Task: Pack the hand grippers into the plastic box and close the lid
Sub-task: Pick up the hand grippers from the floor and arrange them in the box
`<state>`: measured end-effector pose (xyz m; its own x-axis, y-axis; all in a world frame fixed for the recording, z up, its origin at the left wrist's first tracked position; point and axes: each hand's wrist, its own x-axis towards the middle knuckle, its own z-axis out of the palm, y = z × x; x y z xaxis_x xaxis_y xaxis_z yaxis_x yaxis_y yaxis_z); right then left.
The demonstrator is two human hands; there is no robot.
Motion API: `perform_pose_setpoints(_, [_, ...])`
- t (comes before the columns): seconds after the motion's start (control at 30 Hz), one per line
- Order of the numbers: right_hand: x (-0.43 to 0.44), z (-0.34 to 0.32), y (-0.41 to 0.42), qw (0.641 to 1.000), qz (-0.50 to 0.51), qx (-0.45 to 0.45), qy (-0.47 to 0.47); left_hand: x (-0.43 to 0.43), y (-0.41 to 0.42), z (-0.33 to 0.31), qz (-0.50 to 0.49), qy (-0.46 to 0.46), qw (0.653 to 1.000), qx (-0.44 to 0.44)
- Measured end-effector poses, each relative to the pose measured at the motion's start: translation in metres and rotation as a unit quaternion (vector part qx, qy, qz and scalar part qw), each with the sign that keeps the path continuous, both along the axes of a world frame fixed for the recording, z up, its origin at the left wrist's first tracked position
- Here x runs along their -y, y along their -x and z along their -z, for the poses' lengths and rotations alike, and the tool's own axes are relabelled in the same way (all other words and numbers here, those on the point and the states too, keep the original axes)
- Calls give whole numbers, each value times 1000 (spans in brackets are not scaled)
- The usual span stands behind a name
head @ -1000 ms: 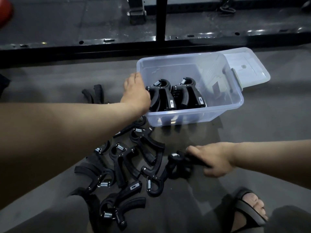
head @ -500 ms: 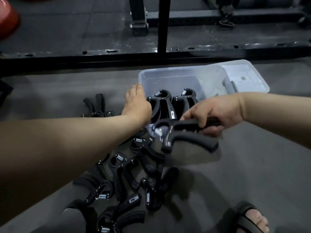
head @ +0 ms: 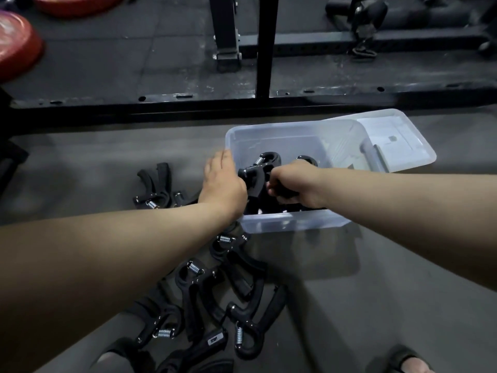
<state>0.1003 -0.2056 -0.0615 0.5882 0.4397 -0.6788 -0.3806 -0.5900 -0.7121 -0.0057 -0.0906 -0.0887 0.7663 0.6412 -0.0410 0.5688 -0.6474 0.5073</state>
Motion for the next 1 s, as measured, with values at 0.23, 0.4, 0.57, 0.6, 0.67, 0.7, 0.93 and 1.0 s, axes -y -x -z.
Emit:
perform_pose_setpoints(0.23, [-19, 3, 5, 985, -90, 122, 79, -1, 1, 1, 5, -6, 1000, 3])
perform_pose_setpoints(0.4, [-8, 2, -8, 846, -306, 348, 263, -2, 1, 0, 10, -2, 1000, 8])
perform_pose_setpoints(0.57, [-6, 12, -4, 838, -357, 326, 254, -1, 0, 0, 8, -5, 1000, 11])
perform_pose_setpoints(0.6, [-7, 12, -1, 841, -355, 326, 246, 0, 1, -1, 7, -4, 1000, 9])
perform_pose_setpoints(0.67, [-9, 11, 1, 852, -329, 339, 225, -1, 0, -1, 6, -6, 1000, 9])
perform_pose_setpoints(0.7, [-9, 10, 1, 852, -319, 353, 219, -1, 0, -1, 7, -6, 1000, 9])
perform_pose_setpoints(0.93, [-8, 14, -1, 822, -367, 353, 255, -1, 0, 1, 7, -8, 1000, 14])
perform_pose_setpoints(1.0, [-7, 17, 1, 821, -368, 356, 253, -1, 0, 1, 7, -6, 1000, 13])
